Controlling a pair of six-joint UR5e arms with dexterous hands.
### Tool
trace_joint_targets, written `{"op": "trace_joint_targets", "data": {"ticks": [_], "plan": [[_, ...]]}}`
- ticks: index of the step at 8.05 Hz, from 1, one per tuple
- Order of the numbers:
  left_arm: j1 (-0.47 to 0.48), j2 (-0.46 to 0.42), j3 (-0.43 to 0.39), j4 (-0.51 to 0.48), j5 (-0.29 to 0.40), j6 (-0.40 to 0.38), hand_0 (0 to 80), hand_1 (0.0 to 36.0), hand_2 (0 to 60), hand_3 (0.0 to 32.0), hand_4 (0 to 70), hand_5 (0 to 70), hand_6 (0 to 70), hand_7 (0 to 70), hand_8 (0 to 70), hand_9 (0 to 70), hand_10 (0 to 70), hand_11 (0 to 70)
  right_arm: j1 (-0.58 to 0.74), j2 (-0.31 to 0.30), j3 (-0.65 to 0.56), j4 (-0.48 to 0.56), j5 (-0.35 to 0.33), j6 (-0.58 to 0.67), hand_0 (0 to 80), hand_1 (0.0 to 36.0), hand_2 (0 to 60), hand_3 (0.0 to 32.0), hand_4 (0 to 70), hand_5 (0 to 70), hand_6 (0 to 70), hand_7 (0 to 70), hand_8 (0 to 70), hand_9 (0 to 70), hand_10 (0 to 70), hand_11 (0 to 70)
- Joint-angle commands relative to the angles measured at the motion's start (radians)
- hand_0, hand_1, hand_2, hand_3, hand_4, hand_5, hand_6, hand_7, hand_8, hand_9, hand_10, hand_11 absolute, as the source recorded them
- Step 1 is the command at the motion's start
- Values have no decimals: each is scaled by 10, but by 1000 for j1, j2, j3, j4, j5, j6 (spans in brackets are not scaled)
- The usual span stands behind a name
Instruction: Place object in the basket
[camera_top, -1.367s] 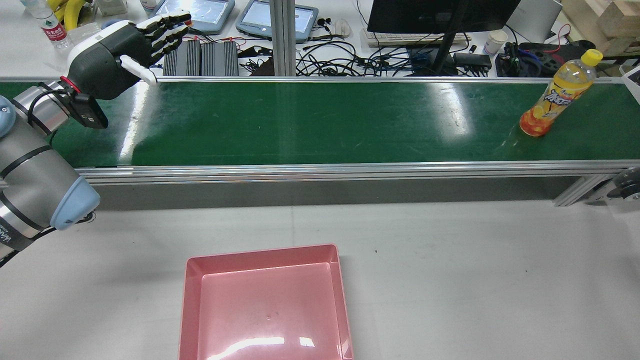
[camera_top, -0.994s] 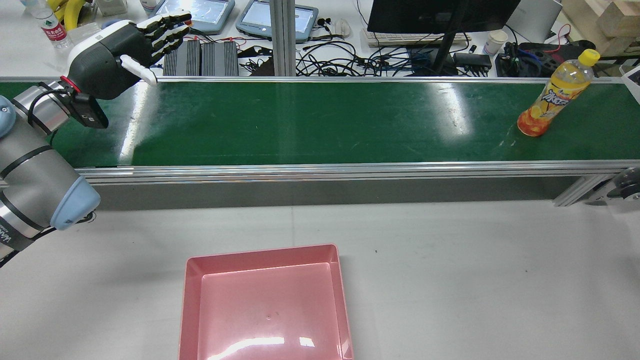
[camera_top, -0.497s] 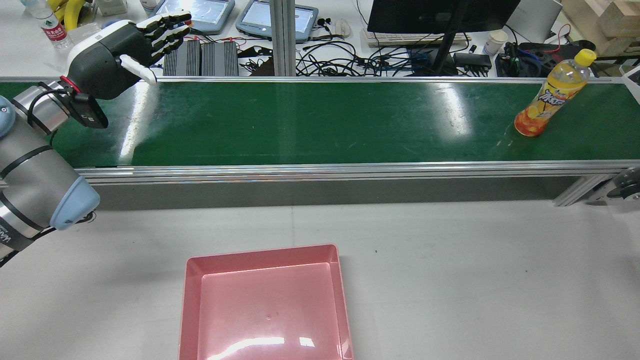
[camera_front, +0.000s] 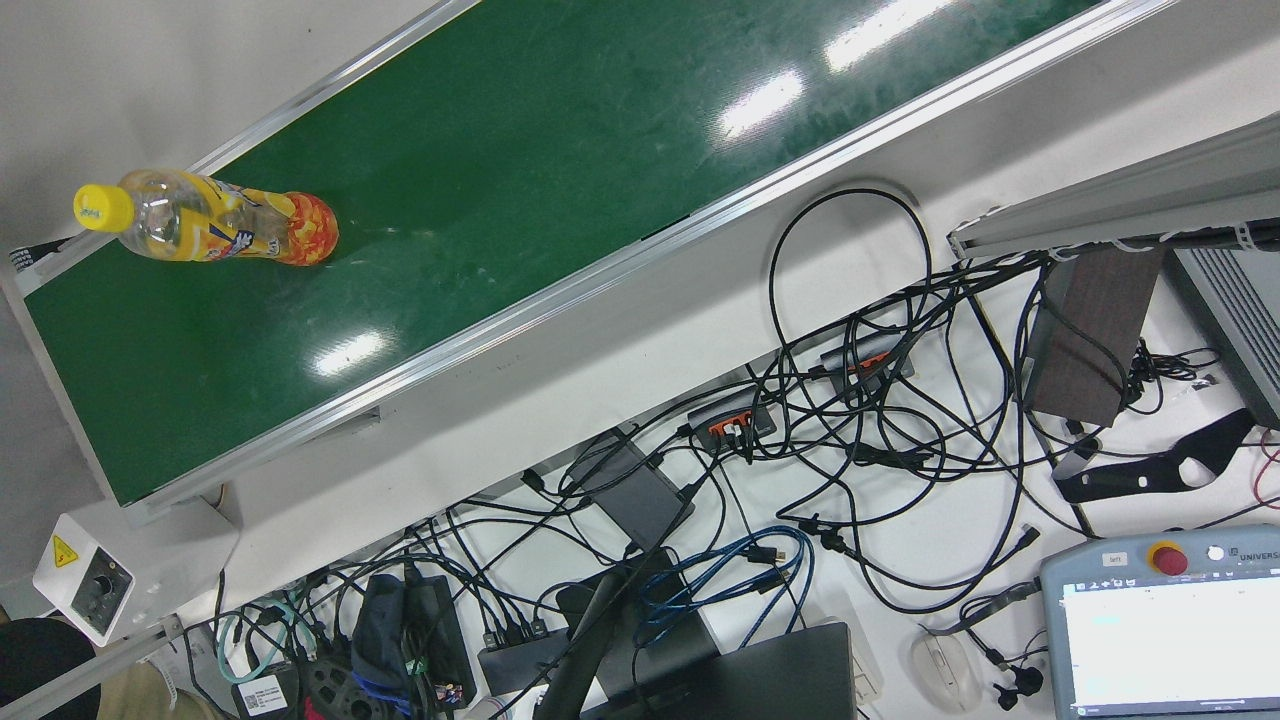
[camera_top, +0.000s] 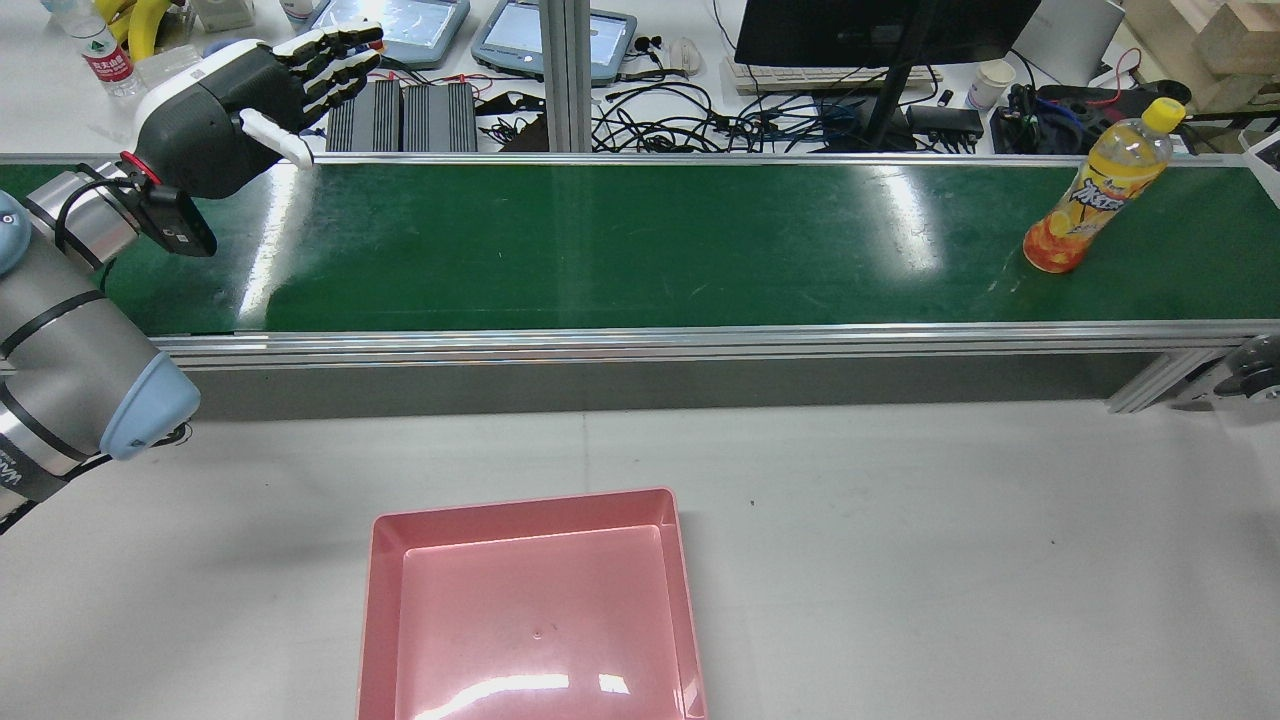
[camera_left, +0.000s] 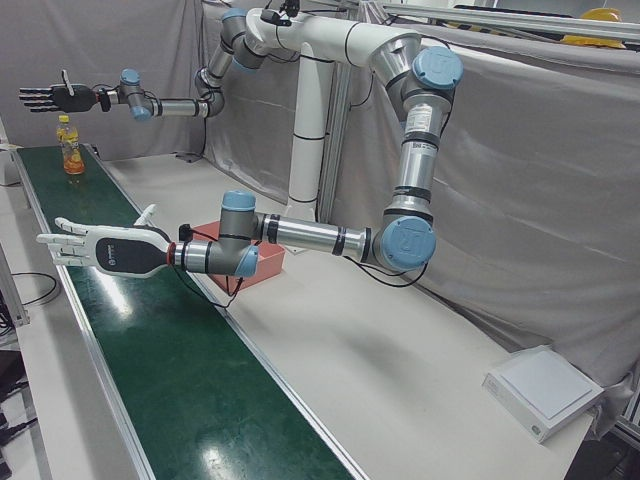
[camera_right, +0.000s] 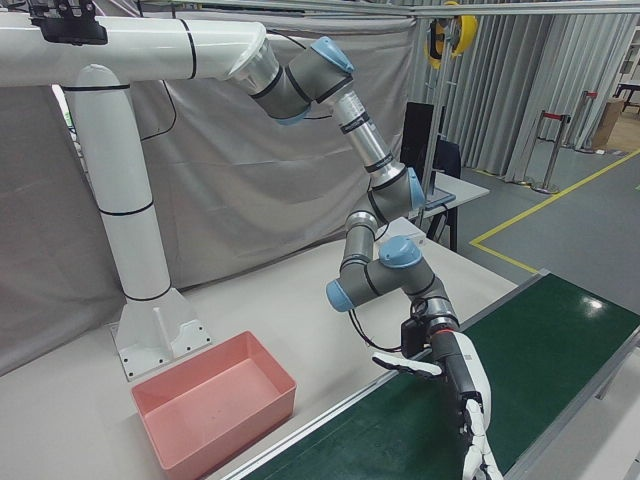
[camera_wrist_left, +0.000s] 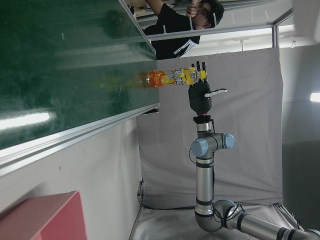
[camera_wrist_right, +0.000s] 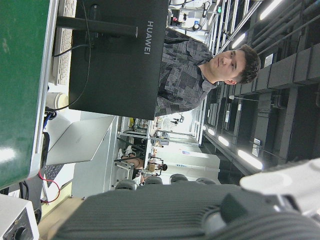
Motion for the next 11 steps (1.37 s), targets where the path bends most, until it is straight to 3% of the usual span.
{"op": "trace_joint_targets", "data": {"ticks": [1, 11], "plan": [[-2, 1, -1, -1, 2, 0, 583, 21, 0, 14, 120, 167, 6, 11, 65, 86, 21, 43, 0, 0, 0, 0, 0, 0, 0, 0, 0, 0, 0, 0, 0, 0, 0, 0, 0, 0], [0, 0, -2, -1, 0, 0, 587, 23, 0, 12, 121, 169, 7, 11, 67, 89, 22, 45, 0, 0, -2, 0, 0, 0, 0, 0, 0, 0, 0, 0, 0, 0, 0, 0, 0, 0]]}}
